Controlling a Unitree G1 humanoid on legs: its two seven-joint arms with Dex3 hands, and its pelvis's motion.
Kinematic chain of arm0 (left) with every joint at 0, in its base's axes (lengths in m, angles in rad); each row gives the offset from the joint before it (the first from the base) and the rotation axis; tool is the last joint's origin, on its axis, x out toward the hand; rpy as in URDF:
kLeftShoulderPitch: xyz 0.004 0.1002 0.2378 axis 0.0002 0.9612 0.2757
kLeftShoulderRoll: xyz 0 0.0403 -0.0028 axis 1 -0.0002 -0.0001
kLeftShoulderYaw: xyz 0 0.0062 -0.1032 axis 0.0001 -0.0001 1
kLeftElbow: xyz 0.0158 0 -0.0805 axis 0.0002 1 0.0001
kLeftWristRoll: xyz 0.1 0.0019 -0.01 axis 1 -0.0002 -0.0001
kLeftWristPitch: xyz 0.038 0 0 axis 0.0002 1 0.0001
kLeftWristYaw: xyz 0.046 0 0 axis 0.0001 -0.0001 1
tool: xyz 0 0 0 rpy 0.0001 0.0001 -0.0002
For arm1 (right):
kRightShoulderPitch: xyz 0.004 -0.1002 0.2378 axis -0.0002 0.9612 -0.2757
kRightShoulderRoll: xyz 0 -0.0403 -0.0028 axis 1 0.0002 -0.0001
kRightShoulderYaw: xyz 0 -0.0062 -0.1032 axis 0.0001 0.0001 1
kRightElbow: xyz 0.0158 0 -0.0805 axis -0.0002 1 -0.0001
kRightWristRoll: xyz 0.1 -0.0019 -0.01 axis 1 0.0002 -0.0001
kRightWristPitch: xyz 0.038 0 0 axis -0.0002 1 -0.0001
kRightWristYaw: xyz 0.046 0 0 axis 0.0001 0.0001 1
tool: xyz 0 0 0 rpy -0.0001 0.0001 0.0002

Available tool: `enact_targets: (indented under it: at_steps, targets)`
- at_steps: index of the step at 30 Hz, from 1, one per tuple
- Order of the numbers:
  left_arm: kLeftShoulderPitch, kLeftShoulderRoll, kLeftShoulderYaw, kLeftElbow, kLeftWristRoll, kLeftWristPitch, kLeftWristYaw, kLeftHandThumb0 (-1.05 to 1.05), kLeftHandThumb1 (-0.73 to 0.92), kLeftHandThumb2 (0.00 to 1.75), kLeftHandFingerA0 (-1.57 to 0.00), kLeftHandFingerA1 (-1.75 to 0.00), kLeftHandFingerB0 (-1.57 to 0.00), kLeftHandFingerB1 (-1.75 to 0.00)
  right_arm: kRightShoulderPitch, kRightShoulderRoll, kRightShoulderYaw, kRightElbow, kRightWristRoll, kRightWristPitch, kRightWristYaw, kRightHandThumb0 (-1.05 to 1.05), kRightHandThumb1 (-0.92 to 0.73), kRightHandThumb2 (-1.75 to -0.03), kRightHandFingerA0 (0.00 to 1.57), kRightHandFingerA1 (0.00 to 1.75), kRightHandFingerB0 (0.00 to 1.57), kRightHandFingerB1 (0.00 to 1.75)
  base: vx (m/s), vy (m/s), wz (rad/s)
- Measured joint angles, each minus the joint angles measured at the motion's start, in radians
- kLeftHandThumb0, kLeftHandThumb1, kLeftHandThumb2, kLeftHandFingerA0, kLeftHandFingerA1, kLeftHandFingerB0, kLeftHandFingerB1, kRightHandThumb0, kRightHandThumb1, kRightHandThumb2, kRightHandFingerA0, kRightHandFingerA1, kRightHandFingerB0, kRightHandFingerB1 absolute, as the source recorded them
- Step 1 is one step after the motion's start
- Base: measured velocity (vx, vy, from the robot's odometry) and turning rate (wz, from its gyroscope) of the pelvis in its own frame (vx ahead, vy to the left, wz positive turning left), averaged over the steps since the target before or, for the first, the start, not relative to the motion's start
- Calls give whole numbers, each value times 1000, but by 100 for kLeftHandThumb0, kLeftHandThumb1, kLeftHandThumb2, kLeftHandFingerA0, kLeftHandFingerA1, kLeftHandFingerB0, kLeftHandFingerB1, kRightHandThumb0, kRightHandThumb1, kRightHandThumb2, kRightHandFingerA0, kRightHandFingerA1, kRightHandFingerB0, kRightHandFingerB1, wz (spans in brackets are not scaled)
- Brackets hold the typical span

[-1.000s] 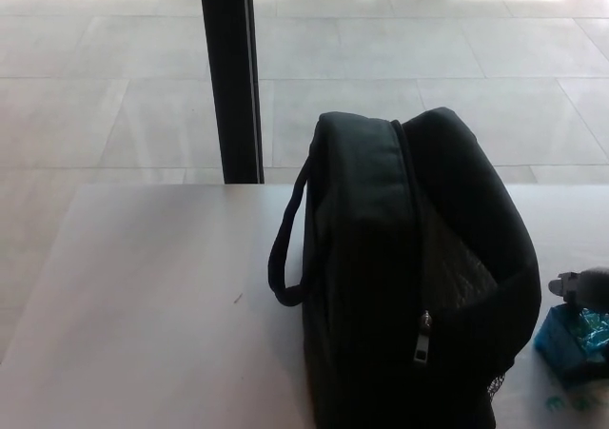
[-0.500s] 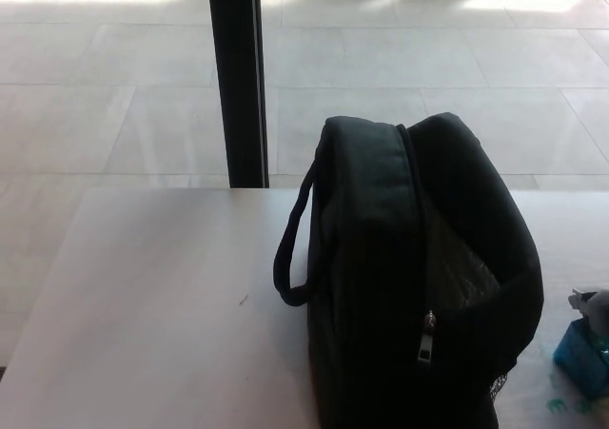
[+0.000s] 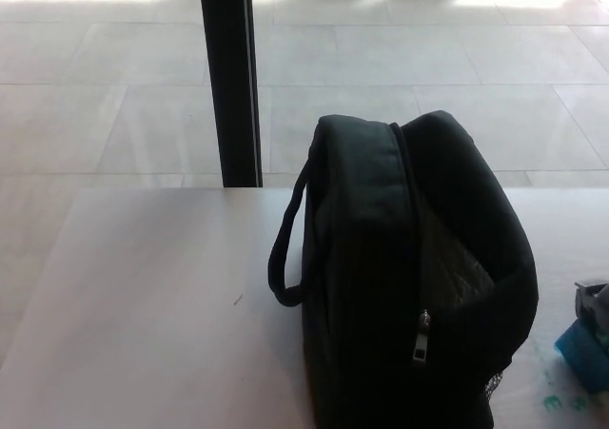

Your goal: The robot uses its right hand to pick up the cube kept on the middle of the desk and put it inside the bag next to it

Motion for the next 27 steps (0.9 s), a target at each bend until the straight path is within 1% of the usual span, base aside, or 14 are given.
enact_targets:
  at_steps: [1, 3, 5, 6, 7, 8, 10, 11, 12, 14, 15, 16, 18, 27]
  targets:
    - [0, 0, 0, 0, 0, 0, 0, -63, 55, 94, -34, -62, -23, -51, 7, 0, -7, 6, 0, -16, -20, -24, -73, -74, 81, 175, 75, 122, 0, 0, 0]
    - [0, 0, 0, 0, 0, 0, 0, -63, 55, 94, -35, -62, -23, -52, 18, 0, -21, 17, 1, -46, -55, -27, -72, -74, 85, 172, 81, 96, 0, 0, 0]
    - [0, 0, 0, 0, 0, 0, 0, -62, 55, 95, -37, -63, -23, -52, 30, 0, -40, 28, 3, -76, -88, -29, -73, -69, 82, 167, 80, 82, 0, 0, 0]
    - [0, 0, 0, 0, 0, 0, 0, -63, 55, 93, -35, -62, -23, -52, 34, 0, -46, 31, 5, -86, -98, -33, -52, -96, 112, 130, 78, 90, 0, 0, 0]
    - [0, 0, 0, 0, 0, 0, 0, -62, 54, 93, -34, -62, -23, -52, 41, 0, -59, 36, 8, -104, -115, -32, -52, -96, 111, 130, 78, 89, 0, 0, 0]
    - [0, 0, 0, 0, 0, 0, 0, -62, 55, 93, -34, -62, -22, -52, 47, 2, -73, 40, 13, -119, -129, -25, -72, -68, 85, 165, 78, 102, 0, 0, 0]
    - [1, 0, 0, 0, 0, 0, 0, -65, 54, 92, -31, -60, -22, -51, 64, 4, -104, 44, 24, -153, -154, -23, -71, -71, 86, 167, 81, 97, 0, 0, 0]
    - [1, 0, 0, 0, 0, 0, 0, -62, 55, 92, -33, -60, -22, -51, 70, 5, -115, 46, 28, -165, -162, -24, -64, -84, 105, 164, 78, 119, 0, 0, 0]
    - [1, 0, 0, 0, 0, 0, 0, -62, 55, 92, -33, -60, -22, -51, 76, 6, -126, 48, 31, -178, -171, -20, -67, -87, 84, 172, 77, 120, 0, 0, 0]
    - [1, 0, 0, 0, 0, 0, 0, -61, 54, 93, -34, -61, -23, -51, 89, 13, -157, 56, 44, -215, -190, -17, -63, -88, 86, 170, 80, 110, 0, 0, 0]
    - [0, 0, 0, 1, 1, 0, 0, -61, 54, 92, -33, -60, -22, -51, 92, 16, -169, 59, 49, -229, -196, -16, -61, -88, 87, 163, 82, 91, 0, 0, 0]
    - [0, 0, 0, 2, 1, 0, 1, -61, 54, 92, -34, -61, -23, -51, 95, 18, -177, 61, 53, -238, -200, -13, -60, -89, 86, 168, 69, 127, 0, 0, 0]
    - [1, 0, 0, 6, 1, 0, 2, -61, 54, 92, -33, -61, -23, -51, 103, 27, -224, 68, 73, -281, -214, -14, -61, -87, 80, 175, 64, 152, 0, 0, 0]
    - [6, 7, 0, 22, 2, 0, 2, -63, 55, 93, -35, -61, -23, -51, 97, 34, -418, 75, 161, -402, -233, -8, -57, -98, 86, 171, 74, 143, 0, 0, 0]
